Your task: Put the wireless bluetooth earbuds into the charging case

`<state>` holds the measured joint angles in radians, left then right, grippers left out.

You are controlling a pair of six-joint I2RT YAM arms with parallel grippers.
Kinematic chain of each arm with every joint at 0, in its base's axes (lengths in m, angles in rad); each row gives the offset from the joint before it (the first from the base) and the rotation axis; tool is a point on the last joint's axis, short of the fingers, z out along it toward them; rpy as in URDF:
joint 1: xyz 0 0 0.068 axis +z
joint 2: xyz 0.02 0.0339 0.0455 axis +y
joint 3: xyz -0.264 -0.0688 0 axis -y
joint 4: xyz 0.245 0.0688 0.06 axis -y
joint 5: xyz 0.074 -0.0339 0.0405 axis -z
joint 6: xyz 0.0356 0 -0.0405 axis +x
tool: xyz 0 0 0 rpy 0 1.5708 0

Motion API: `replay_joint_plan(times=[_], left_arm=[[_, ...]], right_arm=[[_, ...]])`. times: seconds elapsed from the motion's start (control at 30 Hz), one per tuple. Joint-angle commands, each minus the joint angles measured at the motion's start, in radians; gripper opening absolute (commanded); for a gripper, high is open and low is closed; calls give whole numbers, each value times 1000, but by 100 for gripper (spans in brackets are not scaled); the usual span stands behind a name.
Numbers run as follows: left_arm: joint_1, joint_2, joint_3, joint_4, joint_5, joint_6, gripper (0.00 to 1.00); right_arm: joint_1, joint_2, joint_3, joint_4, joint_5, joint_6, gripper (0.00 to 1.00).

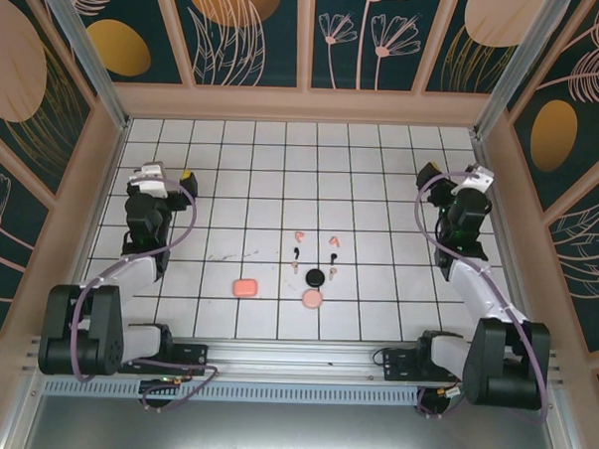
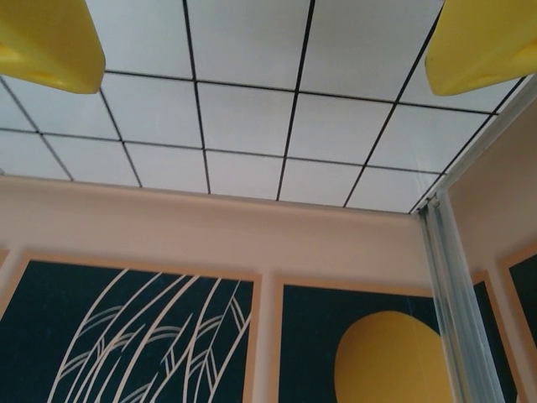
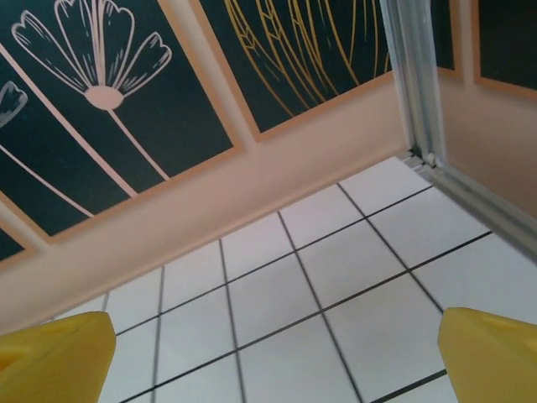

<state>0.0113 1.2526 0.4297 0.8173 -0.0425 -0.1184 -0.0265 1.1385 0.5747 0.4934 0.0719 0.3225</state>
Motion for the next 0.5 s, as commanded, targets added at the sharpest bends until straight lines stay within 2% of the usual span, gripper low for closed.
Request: replay_joint_plan(times=[0.0, 0.13, 0.3, 0.47], left_arm=[[4, -63, 53, -126, 42, -120, 99], [3, -124, 106, -232, 63, -309, 99], [-15, -121, 201, -410, 134, -526, 99], [-87, -135, 209, -479, 140, -598, 99]], right_arm=[[56, -15, 73, -270, -53, 64, 99], [198, -21, 166, -504, -42, 14, 97], [366, -48, 200, -697, -26, 71, 93], [509, -66, 196, -780, -6, 198, 91]])
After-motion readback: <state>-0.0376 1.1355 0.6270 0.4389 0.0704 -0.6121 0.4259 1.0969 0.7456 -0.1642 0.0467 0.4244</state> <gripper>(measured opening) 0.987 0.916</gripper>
